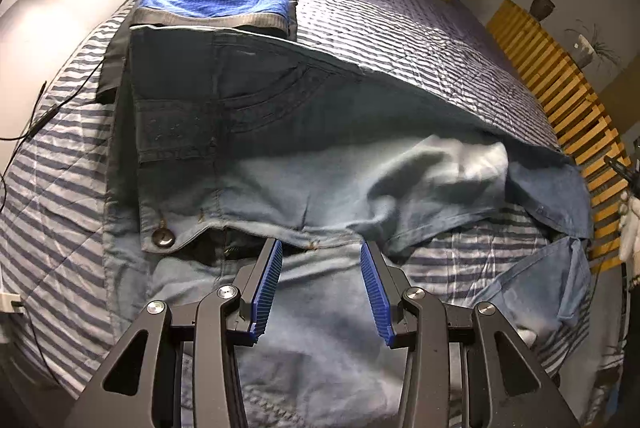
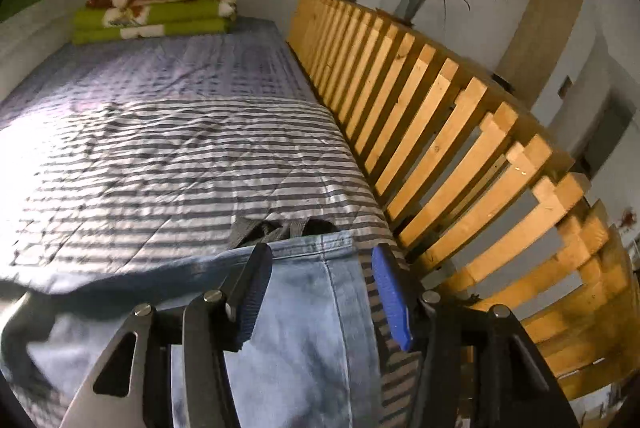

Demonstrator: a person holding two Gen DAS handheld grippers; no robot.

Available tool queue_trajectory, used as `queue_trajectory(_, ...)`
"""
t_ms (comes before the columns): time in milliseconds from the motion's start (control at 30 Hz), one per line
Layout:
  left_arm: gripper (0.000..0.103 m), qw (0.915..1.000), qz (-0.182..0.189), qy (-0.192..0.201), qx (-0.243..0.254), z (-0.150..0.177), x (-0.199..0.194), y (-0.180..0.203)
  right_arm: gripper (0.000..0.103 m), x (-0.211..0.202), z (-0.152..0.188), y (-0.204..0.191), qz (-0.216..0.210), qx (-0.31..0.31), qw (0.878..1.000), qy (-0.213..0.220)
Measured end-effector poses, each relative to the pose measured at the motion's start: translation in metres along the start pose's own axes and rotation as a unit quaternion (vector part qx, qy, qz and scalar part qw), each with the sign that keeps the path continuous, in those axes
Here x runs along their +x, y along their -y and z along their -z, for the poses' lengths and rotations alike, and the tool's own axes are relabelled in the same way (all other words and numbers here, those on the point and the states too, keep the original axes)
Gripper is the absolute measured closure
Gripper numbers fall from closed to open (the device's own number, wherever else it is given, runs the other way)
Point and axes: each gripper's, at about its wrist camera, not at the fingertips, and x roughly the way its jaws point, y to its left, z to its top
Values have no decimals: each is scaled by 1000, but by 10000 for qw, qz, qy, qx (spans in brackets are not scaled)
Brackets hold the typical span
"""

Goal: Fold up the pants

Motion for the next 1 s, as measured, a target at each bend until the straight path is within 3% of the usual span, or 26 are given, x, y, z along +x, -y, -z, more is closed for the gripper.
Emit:
queue_trajectory(167, 58, 9996, -74, 100, -235, 22, -24, -32, 53, -59, 40, 26, -687, 282, 9972, 96)
queue_trajectory(267, 47, 9987, -141, 172, -448, 37, -38, -59, 47, -83, 94, 37, -1357, 584, 9889, -173)
queue_trajectory(467, 40, 9927, -420, 222, -1107, 75, -63, -132, 46, -111, 209, 32, -1789, 641, 9789, -754)
queue_trajectory(600, 35, 9889, -533, 25, -1383, 103, -58, -172, 46, -116, 264, 22, -1742, 625, 9765, -1104)
queue_trajectory(700, 30, 9849, -335, -183, -1691, 120, -40, -191, 45, -119, 291, 18, -1796, 708, 9728, -1283)
queue_trajectory(833, 30, 9822, -32, -508, -1807, 135, -15, -194, 45, -121, 309, 17, -1872, 816, 9684, -1433)
queue_trajectory(1000, 30, 9849, -10, -547, -1642, 149, -7, -186, 45, -126, 315, 10, -1805, 557, 9716, -1427)
